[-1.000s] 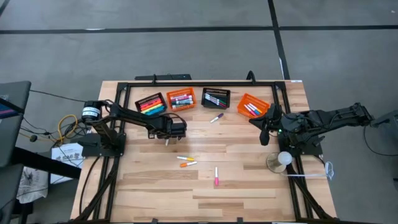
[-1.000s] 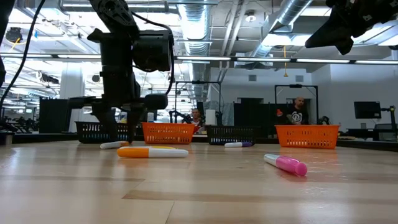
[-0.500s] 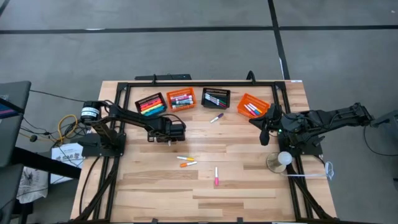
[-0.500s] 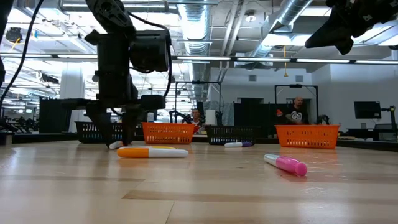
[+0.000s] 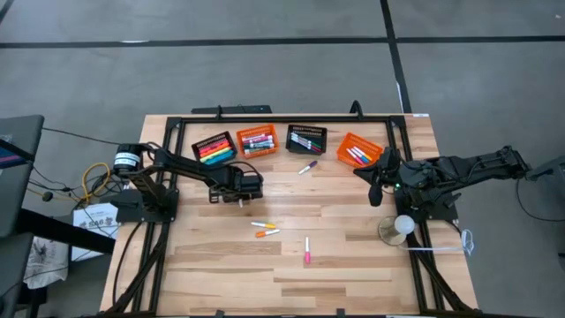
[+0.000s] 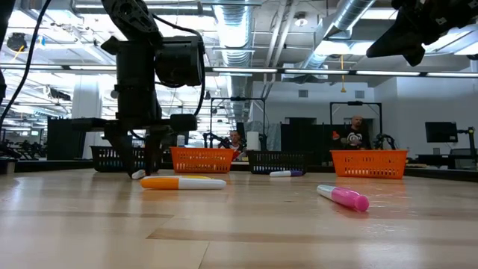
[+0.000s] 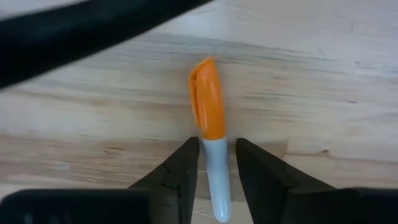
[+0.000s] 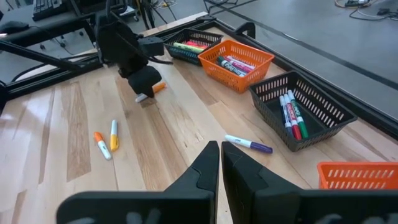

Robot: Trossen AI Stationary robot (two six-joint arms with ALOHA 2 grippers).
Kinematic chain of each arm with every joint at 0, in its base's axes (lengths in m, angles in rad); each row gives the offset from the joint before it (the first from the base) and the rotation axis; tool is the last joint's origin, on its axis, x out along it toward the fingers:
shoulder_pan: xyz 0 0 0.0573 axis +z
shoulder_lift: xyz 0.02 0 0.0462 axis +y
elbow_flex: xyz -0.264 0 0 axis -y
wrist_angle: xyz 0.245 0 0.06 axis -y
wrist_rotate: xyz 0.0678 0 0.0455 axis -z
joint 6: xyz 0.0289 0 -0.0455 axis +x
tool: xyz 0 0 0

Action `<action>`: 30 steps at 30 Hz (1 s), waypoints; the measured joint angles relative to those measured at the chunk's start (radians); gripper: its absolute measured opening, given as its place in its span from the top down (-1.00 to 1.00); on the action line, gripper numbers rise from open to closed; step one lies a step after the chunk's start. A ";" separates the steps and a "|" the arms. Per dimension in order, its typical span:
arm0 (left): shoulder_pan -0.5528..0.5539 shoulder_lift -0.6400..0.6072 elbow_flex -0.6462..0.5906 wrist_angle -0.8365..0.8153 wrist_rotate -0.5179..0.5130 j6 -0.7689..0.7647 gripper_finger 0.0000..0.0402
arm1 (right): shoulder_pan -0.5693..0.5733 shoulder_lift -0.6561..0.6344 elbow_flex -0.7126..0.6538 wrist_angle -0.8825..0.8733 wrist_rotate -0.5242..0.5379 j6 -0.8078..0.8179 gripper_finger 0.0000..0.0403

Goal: Pick & Place Markers
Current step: Put the top orange small highlighter pen into the left orange bin

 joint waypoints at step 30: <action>-0.009 -0.087 -0.005 0.098 -0.063 0.085 0.71 | 0.000 0.001 0.000 0.005 -0.005 0.010 0.95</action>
